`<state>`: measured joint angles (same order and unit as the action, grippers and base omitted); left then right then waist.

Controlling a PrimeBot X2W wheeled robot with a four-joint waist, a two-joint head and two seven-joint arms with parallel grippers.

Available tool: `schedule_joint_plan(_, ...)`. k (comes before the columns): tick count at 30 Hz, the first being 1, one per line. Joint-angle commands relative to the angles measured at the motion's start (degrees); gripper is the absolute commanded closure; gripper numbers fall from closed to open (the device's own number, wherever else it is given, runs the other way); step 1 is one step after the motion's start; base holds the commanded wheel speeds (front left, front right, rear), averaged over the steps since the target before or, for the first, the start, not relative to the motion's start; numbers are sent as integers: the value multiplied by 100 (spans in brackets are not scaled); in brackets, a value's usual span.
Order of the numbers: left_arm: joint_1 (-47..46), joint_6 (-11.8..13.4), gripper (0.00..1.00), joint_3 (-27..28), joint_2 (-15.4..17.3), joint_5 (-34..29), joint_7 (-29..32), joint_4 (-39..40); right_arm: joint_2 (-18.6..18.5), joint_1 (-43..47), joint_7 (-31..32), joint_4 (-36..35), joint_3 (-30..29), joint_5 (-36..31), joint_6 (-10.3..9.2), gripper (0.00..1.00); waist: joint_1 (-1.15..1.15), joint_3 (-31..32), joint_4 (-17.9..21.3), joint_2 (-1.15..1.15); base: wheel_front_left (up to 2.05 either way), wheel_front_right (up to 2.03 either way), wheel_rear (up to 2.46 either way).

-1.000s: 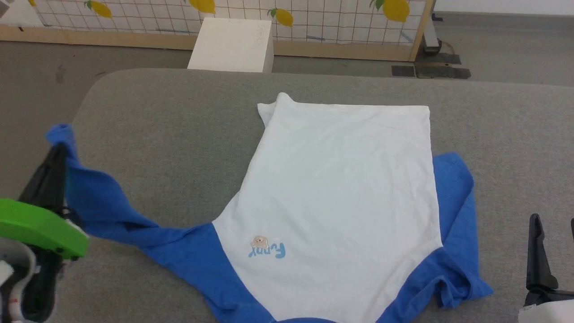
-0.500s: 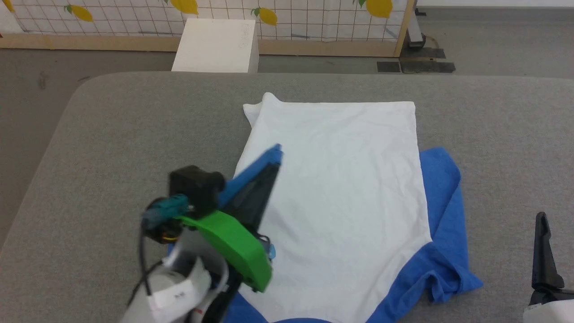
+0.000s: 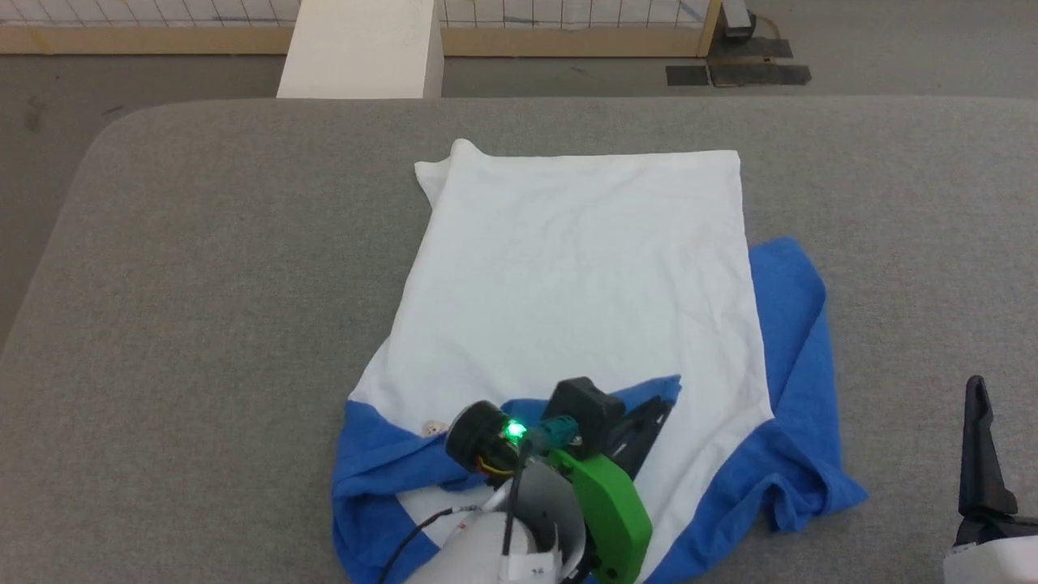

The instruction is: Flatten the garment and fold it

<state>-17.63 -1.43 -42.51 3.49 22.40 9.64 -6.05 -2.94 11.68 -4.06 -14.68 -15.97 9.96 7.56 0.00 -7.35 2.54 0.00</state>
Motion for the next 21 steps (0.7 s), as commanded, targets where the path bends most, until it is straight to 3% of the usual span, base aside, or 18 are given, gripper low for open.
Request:
schedule_joint_plan(1, -193, -35, 100, -119, -35, -97, -108, -219, 6, -109, 3, -20, 21, -42, -8, 0, 0, -114, 75, 0, 0, 0, 0)
schedule_joint_plan(6, -474, -127, 100, -756, -57, -78, -302, -1136, 6, -207, -24, 17, 22, -28, -8, 0, 0, -270, 143, 0, 0, 0, 0)
schedule_joint_plan(13, -637, -235, 100, -1627, -60, 482, -158, -1581, 6, -289, -63, 90, -5, -16, -8, 0, 0, -354, 157, 0, 0, 0, 0)
schedule_joint_plan(16, -746, -162, 100, -1820, -60, 650, -183, -1723, 6, -322, -70, 135, 7, -8, -8, 0, 0, -342, 154, 0, 0, 0, 0)
schedule_joint_plan(17, -771, -125, 95, -1851, -60, 703, -216, -1755, 6, -325, -73, 146, 13, -7, -8, 0, 0, -331, 152, 0, 0, 0, 0)
schedule_joint_plan(19, -836, -22, 15, -1904, -60, 824, -328, -1793, 6, -325, -76, 165, 22, -5, -8, 0, 0, -303, 145, 0, 0, 0, 0)
schedule_joint_plan(20, -871, 35, 0, -1921, -60, 904, -397, -1796, 6, -324, -75, 175, 21, -7, -8, 0, 0, -283, 136, 0, 0, 0, 0)
schedule_joint_plan(21, -896, 81, 0, -1926, -60, 979, -460, -1783, 6, -321, -73, 181, 19, -10, -8, 0, 0, -268, 128, 0, 0, 0, 0)
